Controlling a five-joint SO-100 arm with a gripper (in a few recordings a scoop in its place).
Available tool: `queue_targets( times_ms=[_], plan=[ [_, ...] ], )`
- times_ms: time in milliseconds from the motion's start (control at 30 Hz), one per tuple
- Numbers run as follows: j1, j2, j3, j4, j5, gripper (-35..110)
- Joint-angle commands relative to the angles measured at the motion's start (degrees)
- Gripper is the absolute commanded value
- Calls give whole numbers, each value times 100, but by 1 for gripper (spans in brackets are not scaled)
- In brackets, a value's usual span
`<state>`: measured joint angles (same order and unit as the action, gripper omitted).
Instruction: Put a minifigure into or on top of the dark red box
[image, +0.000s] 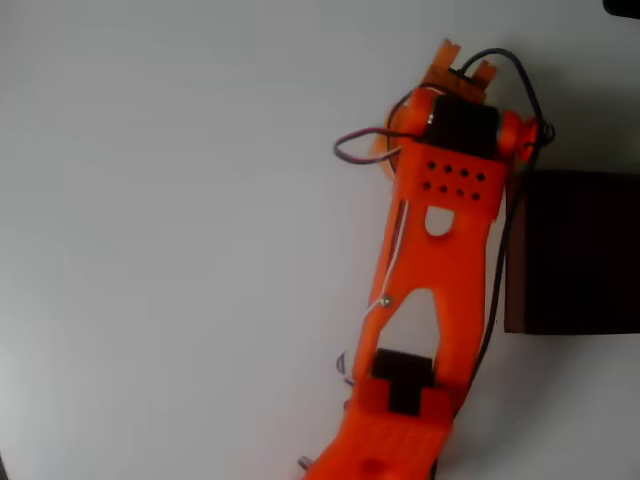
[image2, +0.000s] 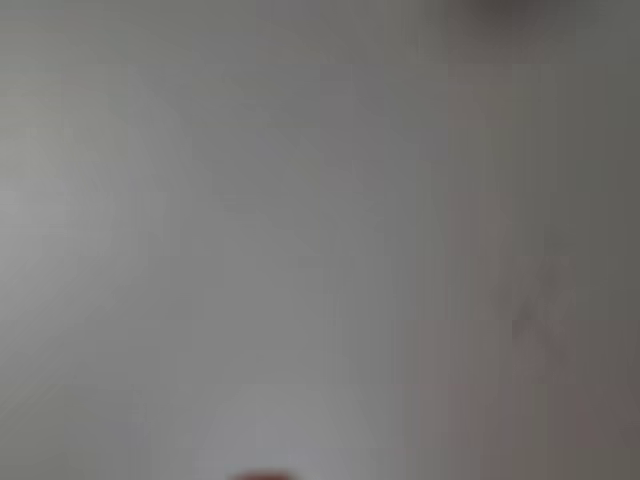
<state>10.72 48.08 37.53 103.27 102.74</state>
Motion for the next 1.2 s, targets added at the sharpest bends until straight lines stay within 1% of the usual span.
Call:
queue_targets(
  times_ms=[0,367,633,900,1167],
  plan=[
    [-18,-211,-817,141,264,22],
    [-26,-1494,-2733,141,580,22],
    [-18,-2391,-3806,141,756,22],
    [0,-2566,-4034,-9,817,21],
    [167,-2681,-4104,-360,527,21]
  ],
)
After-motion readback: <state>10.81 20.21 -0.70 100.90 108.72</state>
